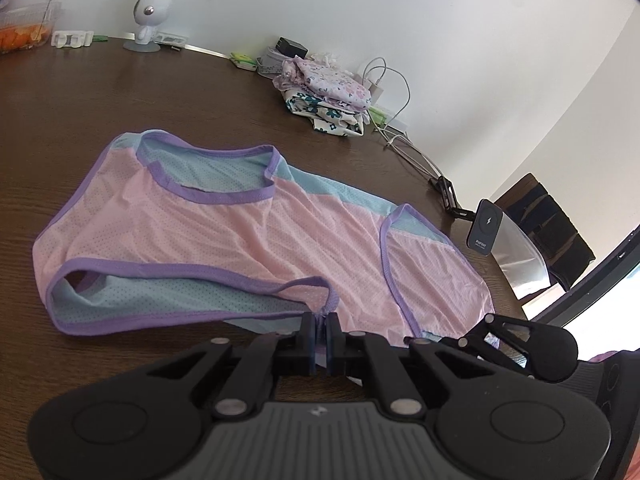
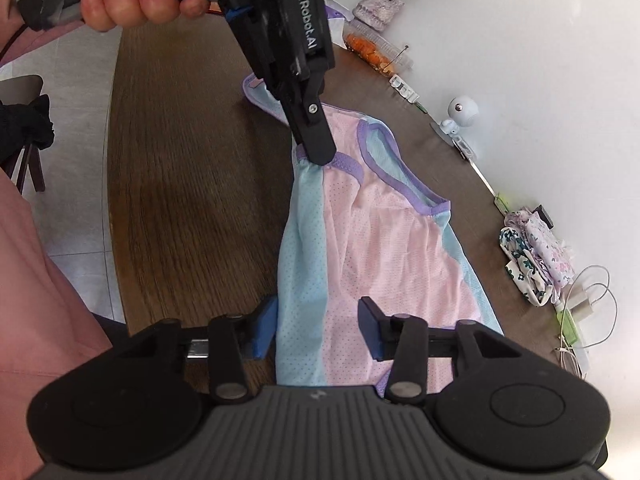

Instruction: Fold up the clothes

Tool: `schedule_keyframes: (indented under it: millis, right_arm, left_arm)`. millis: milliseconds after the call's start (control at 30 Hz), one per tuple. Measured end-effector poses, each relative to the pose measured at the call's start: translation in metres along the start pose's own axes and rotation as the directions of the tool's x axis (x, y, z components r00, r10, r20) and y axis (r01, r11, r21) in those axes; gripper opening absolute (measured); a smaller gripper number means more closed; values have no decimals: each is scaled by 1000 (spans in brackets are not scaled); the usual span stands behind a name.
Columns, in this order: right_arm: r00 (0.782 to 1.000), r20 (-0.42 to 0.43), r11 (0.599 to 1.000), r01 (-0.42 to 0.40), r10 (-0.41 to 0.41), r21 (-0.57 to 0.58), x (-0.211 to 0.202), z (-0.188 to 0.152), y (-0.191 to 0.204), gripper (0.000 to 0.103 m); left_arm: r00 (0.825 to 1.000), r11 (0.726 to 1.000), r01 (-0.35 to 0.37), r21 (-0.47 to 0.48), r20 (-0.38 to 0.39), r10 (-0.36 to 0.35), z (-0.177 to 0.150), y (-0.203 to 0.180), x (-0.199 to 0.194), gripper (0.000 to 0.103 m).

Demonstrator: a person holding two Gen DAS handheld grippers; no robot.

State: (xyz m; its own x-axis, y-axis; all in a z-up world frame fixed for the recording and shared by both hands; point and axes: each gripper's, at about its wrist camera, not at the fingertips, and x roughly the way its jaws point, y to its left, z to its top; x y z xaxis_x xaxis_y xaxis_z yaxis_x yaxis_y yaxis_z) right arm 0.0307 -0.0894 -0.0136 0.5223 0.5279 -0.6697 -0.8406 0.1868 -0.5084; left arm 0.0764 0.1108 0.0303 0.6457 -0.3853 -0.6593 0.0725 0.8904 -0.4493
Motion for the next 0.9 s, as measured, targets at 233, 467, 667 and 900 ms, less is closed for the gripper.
schedule_keyframes:
  millis: [233, 467, 667, 900]
  right_arm:
    - [999, -52, 1000, -13, 13, 6, 2, -5, 1, 4]
    - [993, -55, 984, -93, 102, 149, 1, -3, -21, 2]
    - [989, -36, 952, -131, 147, 276, -5, 0, -51, 2]
    - [988, -42, 946, -131, 150, 296, -5, 5, -63, 2]
  left_arm:
    - [999, 998, -32, 56, 1, 32, -1, 2, -2, 5]
    - [985, 845, -145, 514, 152, 76, -49, -34, -23, 69]
    - [978, 645, -205, 736, 179, 107, -72, -51, -7, 69]
    - [973, 320, -216, 923, 174, 153, -90, -77, 32, 67]
